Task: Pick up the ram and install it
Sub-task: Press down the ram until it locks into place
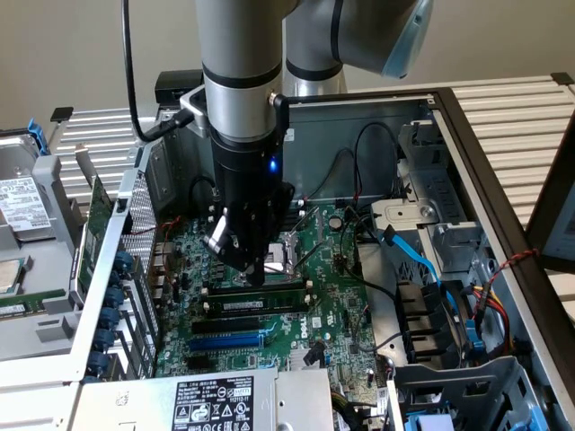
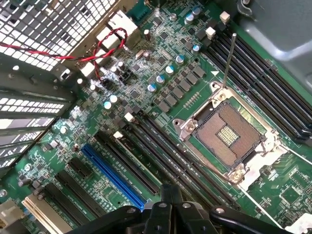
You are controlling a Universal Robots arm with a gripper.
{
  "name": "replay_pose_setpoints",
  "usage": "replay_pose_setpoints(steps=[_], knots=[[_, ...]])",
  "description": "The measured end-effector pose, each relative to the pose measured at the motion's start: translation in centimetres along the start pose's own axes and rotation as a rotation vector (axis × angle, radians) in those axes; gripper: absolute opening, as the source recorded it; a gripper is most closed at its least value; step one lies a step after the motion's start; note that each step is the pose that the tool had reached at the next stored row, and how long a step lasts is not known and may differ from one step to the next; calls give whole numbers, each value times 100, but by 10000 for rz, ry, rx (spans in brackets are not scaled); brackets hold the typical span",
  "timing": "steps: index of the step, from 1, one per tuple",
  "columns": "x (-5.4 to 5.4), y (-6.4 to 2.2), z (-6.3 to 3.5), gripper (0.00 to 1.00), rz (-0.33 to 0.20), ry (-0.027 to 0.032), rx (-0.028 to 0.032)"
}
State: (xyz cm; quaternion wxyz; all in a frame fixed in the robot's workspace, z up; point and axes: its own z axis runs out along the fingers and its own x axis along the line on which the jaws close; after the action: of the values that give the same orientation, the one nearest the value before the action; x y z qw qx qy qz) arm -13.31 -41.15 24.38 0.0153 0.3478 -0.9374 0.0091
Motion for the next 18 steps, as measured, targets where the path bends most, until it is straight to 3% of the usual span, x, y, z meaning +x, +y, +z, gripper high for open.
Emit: replay_pose_setpoints(steps=[2, 7, 8, 9, 10, 12, 18], knots=[[0, -1, 0, 11, 224, -19, 10], [-1, 0, 1, 11, 714, -143, 98], [0, 0, 0, 11, 1065, -149, 107], [0, 0, -7, 11, 1393, -90, 182], [1, 0, -28, 11, 1542, -91, 217], [1, 0, -37, 11, 2328, -89, 206], [1, 0, -38, 11, 3121, -72, 183]])
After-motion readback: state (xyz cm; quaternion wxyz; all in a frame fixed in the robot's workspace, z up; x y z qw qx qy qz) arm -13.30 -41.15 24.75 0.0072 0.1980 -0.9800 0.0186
